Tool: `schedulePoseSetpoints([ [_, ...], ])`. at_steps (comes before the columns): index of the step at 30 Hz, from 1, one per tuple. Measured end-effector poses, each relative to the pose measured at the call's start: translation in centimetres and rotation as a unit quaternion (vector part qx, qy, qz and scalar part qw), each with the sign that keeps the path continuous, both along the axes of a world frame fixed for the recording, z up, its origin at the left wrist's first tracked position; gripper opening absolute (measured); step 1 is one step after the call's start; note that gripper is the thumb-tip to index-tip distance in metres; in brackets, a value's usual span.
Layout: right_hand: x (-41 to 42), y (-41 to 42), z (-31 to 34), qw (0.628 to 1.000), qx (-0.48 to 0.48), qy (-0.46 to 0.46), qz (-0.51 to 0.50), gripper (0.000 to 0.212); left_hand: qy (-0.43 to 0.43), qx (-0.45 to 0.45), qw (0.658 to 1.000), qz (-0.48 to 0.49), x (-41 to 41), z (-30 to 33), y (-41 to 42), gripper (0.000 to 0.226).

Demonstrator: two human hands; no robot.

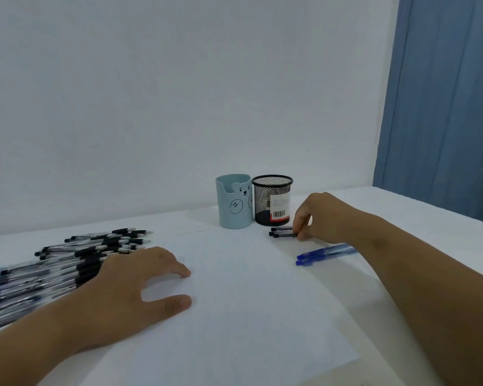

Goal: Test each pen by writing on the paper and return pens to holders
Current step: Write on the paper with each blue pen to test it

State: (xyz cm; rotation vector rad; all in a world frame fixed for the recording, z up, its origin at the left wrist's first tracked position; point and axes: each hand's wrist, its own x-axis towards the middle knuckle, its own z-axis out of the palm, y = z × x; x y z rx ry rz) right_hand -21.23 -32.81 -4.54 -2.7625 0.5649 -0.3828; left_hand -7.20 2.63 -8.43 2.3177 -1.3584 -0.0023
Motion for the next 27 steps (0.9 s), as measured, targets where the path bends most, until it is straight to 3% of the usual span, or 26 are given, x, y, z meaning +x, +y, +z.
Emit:
schedulePoseSetpoints([
  [10, 1.0, -0.9, -0.9, 0.997, -0.053, 0.004, -0.05, 0.024, -0.006, -0.003, 1.0, 0.001, -0.4, 0.3, -0.1, 0.064],
  [15, 1.0, 0.0, -0.4, 0.995, -0.082, 0.019, -0.049, 0.038, -0.027, -0.001, 1.0, -0.01, -0.3, 0.3, 0.0, 0.061],
  [21, 2.1, 6.4, 0.4, 0.992, -0.11, -0.014, 0.064, 0.025, -0.018, -0.108, 0.994, -0.011, -0.3, 1.5, 0.3, 0.028],
  [27, 4.7, 15.0, 1.2, 0.971, -0.13, -0.031, 0.199, 0.02, -0.055, -0.153, 0.983, 0.087, 2.5, 3.7, 3.0, 0.009],
])
